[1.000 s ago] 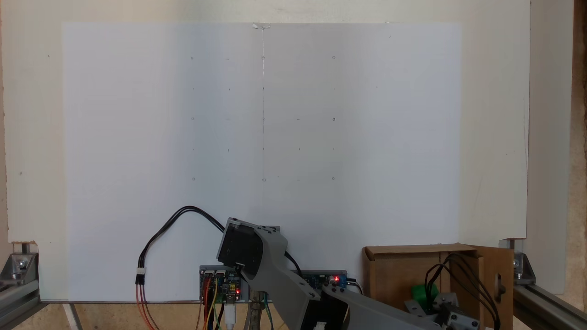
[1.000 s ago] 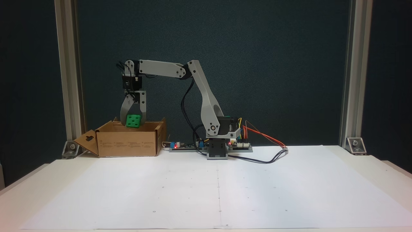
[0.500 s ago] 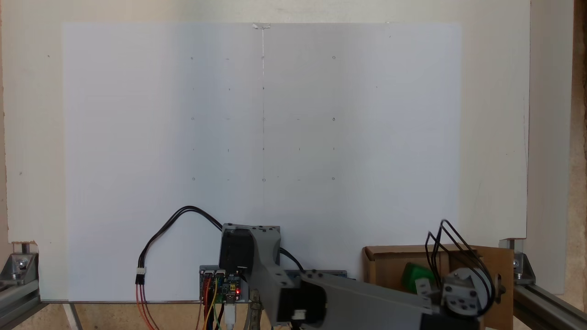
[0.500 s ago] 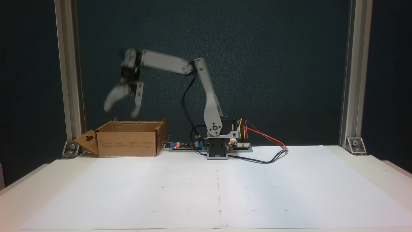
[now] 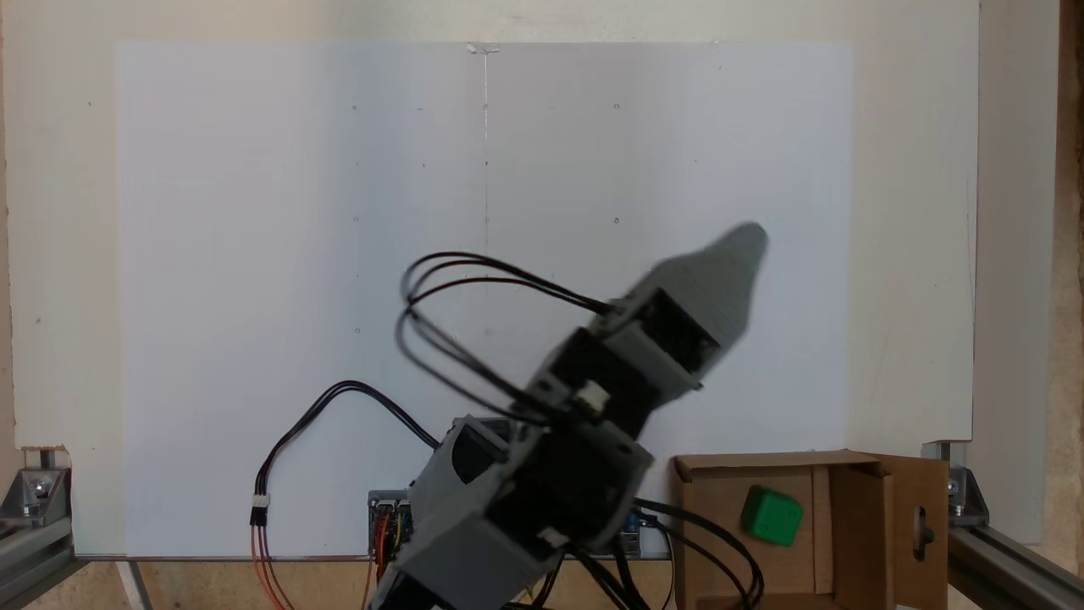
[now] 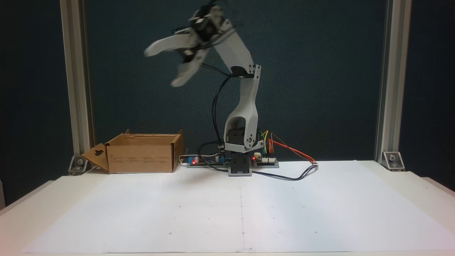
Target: Grasp a green dice and put it in the bin.
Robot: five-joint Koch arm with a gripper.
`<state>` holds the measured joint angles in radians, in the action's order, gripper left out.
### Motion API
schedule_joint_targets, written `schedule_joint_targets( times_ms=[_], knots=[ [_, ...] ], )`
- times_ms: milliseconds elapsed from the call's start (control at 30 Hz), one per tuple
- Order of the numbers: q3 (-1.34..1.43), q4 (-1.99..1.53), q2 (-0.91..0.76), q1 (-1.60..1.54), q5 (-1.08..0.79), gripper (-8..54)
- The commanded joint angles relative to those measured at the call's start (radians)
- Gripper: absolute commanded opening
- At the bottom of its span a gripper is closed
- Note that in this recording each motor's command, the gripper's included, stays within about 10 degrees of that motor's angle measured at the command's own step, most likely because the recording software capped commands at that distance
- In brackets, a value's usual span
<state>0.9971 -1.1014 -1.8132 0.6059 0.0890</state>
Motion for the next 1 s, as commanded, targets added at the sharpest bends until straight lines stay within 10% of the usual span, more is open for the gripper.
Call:
schedule_joint_targets(
  times_ms=[0, 267, 967],
  knots=[
    [0.017, 0.037, -0.046, -0.159, 0.044, 44.5],
    [0.393, 0.359, -0.199, -0.655, 0.040, 44.3],
    [1.074, 1.137, -0.561, -0.591, 0.037, 45.8]
  ],
)
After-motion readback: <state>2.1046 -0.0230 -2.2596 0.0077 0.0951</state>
